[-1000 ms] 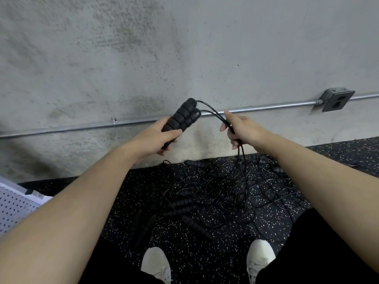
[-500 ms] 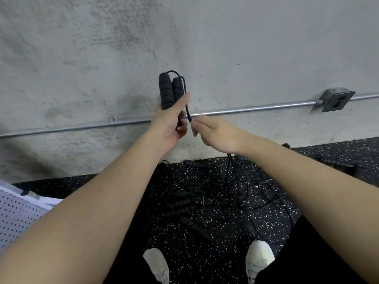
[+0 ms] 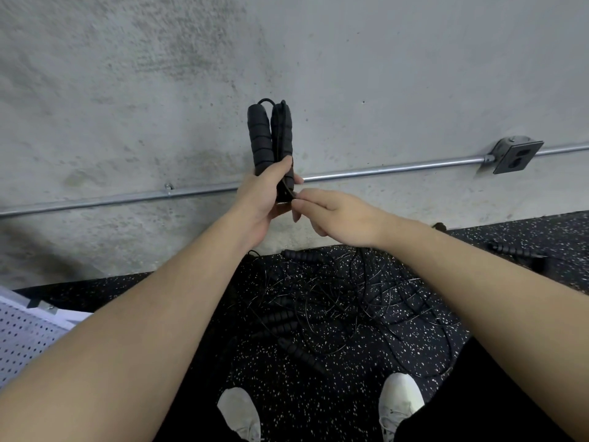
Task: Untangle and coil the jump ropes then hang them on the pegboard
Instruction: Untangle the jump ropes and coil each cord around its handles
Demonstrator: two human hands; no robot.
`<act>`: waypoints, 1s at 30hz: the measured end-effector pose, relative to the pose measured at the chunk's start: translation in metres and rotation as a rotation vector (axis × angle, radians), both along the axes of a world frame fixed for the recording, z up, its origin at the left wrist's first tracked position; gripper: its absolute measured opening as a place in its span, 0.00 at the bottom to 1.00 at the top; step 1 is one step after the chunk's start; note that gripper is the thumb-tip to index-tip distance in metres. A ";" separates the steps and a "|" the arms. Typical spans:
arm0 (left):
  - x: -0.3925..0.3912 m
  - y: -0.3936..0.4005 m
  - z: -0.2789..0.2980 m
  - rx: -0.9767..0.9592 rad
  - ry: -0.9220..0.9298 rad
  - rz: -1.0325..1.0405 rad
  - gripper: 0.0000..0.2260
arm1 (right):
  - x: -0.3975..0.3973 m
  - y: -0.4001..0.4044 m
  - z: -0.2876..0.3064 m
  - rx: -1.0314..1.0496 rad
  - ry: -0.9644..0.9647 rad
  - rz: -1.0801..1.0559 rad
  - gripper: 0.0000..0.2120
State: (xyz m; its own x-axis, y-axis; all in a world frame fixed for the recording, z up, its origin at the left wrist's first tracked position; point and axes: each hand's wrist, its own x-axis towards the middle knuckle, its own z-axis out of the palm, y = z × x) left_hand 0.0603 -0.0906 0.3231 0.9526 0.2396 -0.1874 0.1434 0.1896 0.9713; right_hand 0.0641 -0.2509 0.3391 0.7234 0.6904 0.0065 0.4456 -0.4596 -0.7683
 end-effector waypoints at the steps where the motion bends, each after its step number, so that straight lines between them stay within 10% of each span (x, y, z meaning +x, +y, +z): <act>1: -0.002 0.001 0.004 -0.030 -0.011 -0.007 0.11 | 0.003 -0.004 -0.001 -0.017 0.022 -0.006 0.16; 10: -0.026 0.001 0.021 -0.109 -0.019 -0.161 0.10 | 0.021 -0.044 -0.005 -0.027 0.287 0.107 0.16; 30: -0.043 0.020 0.020 0.048 0.219 -1.022 0.26 | 0.037 -0.067 -0.013 -0.074 0.146 0.066 0.18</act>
State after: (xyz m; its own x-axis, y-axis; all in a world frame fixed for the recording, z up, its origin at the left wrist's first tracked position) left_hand 0.0178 -0.0708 0.3427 0.6520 -0.6489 -0.3923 0.3875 -0.1596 0.9080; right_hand 0.1010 -0.3178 0.3256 0.6659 0.7313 -0.1476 0.3631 -0.4905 -0.7922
